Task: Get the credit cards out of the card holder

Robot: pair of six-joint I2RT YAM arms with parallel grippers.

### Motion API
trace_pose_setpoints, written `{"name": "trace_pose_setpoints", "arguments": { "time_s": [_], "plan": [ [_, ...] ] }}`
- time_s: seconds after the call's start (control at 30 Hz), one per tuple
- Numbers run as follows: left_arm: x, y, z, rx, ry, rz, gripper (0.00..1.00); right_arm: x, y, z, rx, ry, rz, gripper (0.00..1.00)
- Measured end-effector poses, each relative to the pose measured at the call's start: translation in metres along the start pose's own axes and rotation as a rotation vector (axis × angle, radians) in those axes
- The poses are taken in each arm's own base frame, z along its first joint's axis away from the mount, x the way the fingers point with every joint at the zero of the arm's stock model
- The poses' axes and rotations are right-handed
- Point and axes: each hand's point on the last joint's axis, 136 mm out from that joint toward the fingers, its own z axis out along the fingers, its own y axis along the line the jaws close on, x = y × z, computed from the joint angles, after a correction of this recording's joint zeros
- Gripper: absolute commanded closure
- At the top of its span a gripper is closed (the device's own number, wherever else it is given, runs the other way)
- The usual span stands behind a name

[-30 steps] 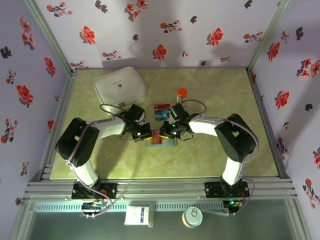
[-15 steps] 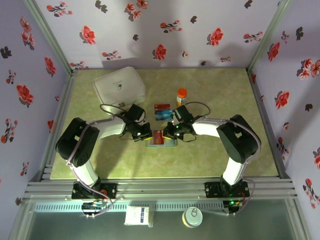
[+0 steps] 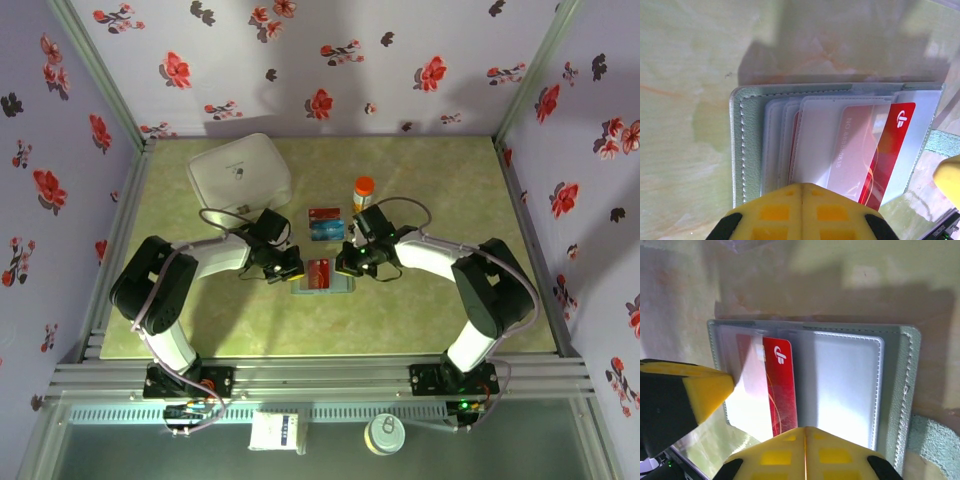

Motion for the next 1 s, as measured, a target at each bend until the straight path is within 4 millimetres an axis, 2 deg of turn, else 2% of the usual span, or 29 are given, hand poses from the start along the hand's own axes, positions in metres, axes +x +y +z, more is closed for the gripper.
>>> {"name": "trace_pose_setpoints", "arguments": {
  "time_s": [0.2,0.4,0.67,1.0],
  "plan": [
    [0.000,-0.001,-0.002,-0.004,0.005,-0.003,0.98,0.000,0.001,0.008,-0.024,0.020,0.010,0.81],
    [-0.007,-0.016,-0.006,0.021,-0.009,0.016,1.00,0.003,-0.004,0.023,-0.032,0.055,0.036,0.80],
    [-0.001,-0.007,0.007,-0.001,0.031,0.001,1.00,0.000,0.001,0.029,-0.070,0.059,0.036,0.79],
    [-0.001,-0.009,0.009,0.012,0.037,0.006,1.00,-0.001,0.005,0.033,-0.099,0.066,0.044,0.81]
  ]
}}
